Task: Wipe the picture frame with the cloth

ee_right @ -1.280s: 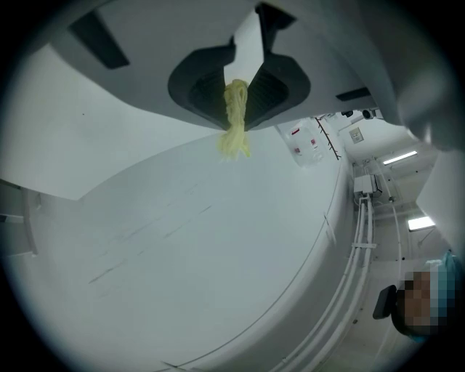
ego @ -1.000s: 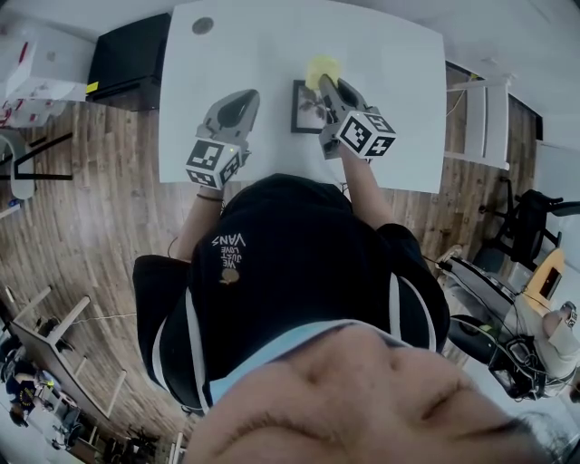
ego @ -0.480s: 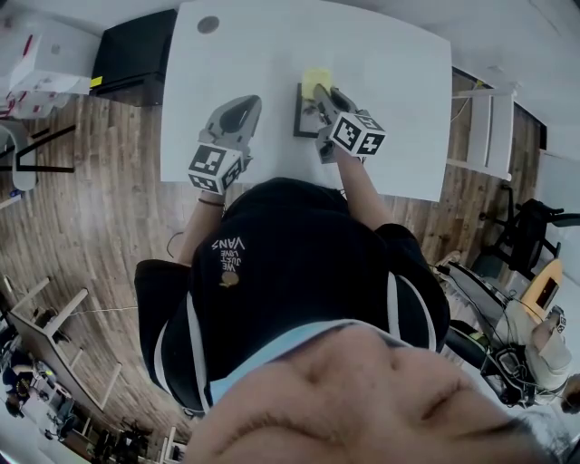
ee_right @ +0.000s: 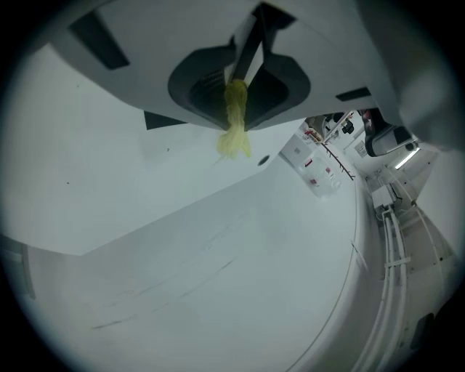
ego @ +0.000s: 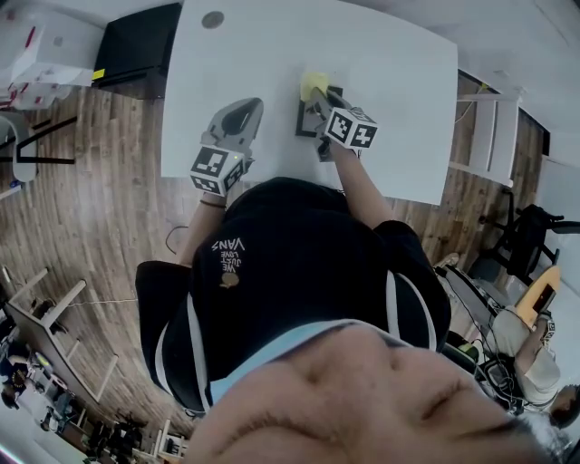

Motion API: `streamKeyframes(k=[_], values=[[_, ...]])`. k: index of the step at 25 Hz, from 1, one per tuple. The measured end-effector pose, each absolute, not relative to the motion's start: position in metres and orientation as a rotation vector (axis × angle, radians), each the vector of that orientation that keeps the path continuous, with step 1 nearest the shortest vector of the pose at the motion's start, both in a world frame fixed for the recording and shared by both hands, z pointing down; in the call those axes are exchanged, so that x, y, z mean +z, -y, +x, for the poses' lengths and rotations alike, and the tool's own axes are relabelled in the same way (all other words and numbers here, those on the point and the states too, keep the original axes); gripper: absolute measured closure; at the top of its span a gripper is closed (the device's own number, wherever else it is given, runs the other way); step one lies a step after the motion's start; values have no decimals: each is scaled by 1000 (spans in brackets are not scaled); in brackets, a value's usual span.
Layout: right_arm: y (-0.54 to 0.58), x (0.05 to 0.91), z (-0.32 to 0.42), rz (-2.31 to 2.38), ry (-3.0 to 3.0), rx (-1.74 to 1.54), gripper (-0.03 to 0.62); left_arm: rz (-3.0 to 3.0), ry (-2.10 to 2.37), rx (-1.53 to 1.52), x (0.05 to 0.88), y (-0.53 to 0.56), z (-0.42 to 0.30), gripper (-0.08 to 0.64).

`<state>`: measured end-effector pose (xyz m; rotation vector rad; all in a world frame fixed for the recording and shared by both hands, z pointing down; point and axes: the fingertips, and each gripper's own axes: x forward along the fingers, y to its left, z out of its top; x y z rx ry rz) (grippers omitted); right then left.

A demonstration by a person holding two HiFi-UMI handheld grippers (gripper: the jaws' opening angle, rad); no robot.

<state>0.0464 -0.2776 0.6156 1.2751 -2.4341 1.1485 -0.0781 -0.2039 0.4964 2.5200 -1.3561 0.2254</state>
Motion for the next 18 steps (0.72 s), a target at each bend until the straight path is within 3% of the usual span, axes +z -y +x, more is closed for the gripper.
streamKeyframes(k=[18], values=[[274, 641, 48, 1298, 2250, 1130, 546, 2505, 1367, 222, 501, 203, -86, 542]])
